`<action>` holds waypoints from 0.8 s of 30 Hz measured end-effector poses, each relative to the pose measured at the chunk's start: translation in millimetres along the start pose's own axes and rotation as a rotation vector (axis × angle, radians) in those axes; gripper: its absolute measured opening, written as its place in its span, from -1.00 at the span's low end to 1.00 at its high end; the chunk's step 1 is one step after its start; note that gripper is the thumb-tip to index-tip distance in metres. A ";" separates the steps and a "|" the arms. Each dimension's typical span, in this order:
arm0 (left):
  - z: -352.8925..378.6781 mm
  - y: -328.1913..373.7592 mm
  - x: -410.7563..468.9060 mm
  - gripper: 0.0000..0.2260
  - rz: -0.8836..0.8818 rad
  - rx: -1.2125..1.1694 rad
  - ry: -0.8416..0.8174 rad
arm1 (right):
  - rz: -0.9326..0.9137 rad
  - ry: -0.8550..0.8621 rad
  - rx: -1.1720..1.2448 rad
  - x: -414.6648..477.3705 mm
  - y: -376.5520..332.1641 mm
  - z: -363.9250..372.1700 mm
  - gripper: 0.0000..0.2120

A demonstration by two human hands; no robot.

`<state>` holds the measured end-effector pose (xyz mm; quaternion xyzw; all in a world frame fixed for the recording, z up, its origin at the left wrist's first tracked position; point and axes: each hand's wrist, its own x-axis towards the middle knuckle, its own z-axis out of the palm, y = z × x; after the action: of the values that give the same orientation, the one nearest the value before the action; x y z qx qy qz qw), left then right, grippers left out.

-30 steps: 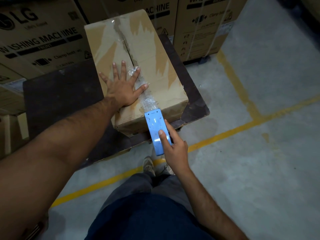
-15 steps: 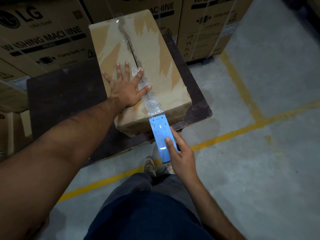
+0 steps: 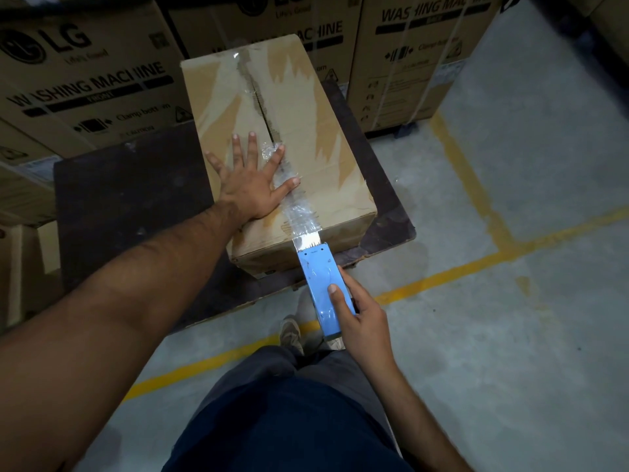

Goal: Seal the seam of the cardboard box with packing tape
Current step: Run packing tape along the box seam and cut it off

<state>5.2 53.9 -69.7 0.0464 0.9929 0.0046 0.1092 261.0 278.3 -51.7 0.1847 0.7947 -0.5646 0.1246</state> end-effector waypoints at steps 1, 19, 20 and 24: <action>-0.2 -0.1 -0.3 -0.17 0.001 -0.003 0.000 | 0.008 -0.006 -0.010 2.6 -0.9 -0.2 -0.43; -0.5 0.0 -2.1 -0.14 0.010 0.005 0.004 | 0.358 -0.048 0.363 25.5 -31.2 -13.5 -0.75; -0.3 0.1 -2.1 -0.14 0.013 0.003 0.000 | 0.375 -0.048 0.363 25.6 -30.9 -15.0 -0.74; -0.6 0.1 -0.7 -0.14 0.012 -0.005 -0.004 | 0.389 -0.057 0.346 33.2 -34.7 -18.4 -0.71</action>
<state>5.8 54.0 -69.0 0.0522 0.9924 0.0076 0.1113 216.2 290.5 -29.6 0.3365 0.6321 -0.6626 0.2196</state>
